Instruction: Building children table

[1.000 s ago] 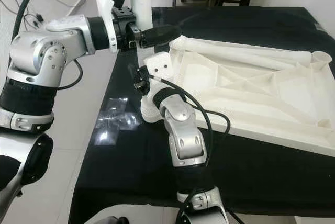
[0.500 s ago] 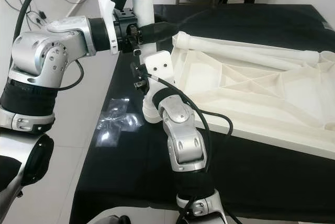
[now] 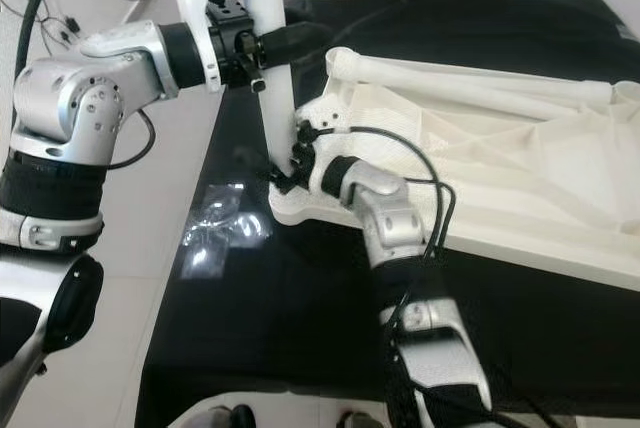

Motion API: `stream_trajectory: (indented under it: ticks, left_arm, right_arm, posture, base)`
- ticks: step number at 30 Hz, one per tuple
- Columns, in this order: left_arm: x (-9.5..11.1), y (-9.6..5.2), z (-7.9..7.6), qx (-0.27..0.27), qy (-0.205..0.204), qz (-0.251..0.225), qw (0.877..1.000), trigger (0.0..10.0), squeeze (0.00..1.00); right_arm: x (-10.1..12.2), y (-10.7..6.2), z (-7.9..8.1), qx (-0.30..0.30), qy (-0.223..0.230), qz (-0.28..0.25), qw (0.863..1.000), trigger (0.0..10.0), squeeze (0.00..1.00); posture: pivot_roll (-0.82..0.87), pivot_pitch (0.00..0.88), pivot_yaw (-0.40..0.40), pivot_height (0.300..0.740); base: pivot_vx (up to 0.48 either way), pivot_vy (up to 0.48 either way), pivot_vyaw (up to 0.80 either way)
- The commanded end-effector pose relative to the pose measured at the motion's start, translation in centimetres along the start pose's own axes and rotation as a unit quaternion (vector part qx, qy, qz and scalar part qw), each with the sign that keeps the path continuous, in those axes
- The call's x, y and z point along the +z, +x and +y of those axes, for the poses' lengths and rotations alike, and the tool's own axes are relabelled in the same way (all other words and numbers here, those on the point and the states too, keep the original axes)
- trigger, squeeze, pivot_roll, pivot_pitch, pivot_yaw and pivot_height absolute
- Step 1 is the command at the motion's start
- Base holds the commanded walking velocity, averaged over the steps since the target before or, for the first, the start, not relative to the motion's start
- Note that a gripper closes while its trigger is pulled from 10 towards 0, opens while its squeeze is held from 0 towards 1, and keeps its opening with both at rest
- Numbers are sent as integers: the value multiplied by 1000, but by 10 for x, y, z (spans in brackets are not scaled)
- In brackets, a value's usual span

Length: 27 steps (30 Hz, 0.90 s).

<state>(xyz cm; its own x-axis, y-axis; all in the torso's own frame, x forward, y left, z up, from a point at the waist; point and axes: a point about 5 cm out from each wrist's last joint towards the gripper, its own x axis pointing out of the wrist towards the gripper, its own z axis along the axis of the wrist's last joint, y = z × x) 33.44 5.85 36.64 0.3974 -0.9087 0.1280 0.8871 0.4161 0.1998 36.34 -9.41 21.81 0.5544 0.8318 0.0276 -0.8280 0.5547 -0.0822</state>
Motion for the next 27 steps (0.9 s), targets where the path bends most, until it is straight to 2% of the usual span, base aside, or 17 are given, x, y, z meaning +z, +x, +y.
stream_trajectory:
  ticks: [1, 2, 5, 6, 8, 9, 10, 19, 24, 25, 27]
  left_arm:
    - [-7, 7, -9, -30, -4, 24, 999, 0, 0]
    - [-7, 7, -9, -30, -4, 24, 999, 0, 0]
    - [-10, 7, -7, -34, -1, 28, 999, 0, 0]
    - [-12, 7, -7, -35, -1, 29, 999, 0, 0]
    - [-12, 7, -6, -35, 0, 30, 999, 0, 0]
    - [-13, 7, -5, -36, 0, 30, 999, 0, 0]
    - [-13, 7, -4, -36, -1, 31, 999, 0, 0]
    - [-11, 10, -7, -39, -1, 27, 999, 0, 0]
    - [-13, 12, -9, -40, 3, 27, 999, 0, 0]
    - [-14, 14, -9, -37, 0, 26, 999, 235, 1000]
    - [-15, 15, -8, -34, -5, 26, 999, 235, 1000]
  right_arm:
    - [9, 13, 9, 78, -27, 11, 996, 10000, 0]
    - [9, 13, 9, 78, -27, 11, 996, 10000, 0]
    - [18, 19, 7, 127, -43, 24, 991, 10000, 0]
    - [19, 21, 6, 136, -41, 23, 990, 8078, 0]
    - [20, 22, 5, 145, -39, 21, 988, 8078, 0]
    - [20, 23, 5, 154, -41, 24, 987, 1451, 0]
    - [18, 23, 6, 166, -44, 28, 985, 0, 0]
    - [13, 25, 5, 191, -62, 46, 978, 0, 0]
    - [12, 25, 2, 183, -69, 52, 979, 0, 0]
    - [11, 25, 1, 181, -72, 53, 979, 0, 0]
    - [10, 25, 0, 182, -74, 54, 979, 0, 0]
  posture:
    - [26, 170, 55, 740]
    - [26, 170, 55, 740]
    - [32, 171, 55, 740]
    - [32, 171, 56, 740]
    - [32, 171, 56, 740]
    - [31, 171, 58, 740]
    - [31, 171, 58, 740]
    - [30, 168, 59, 740]
    - [28, 163, 58, 740]
    - [26, 162, 59, 740]
    - [26, 160, 59, 740]
  base:
    - [0, 0, 0]
    - [0, 0, 0]
    - [0, 0, 0]
    - [0, 0, 0]
    - [0, 0, 0]
    - [0, 0, 0]
    - [0, 0, 0]
    - [0, 0, 0]
    - [0, 0, 0]
    - [0, 0, 0]
    - [0, 0, 0]
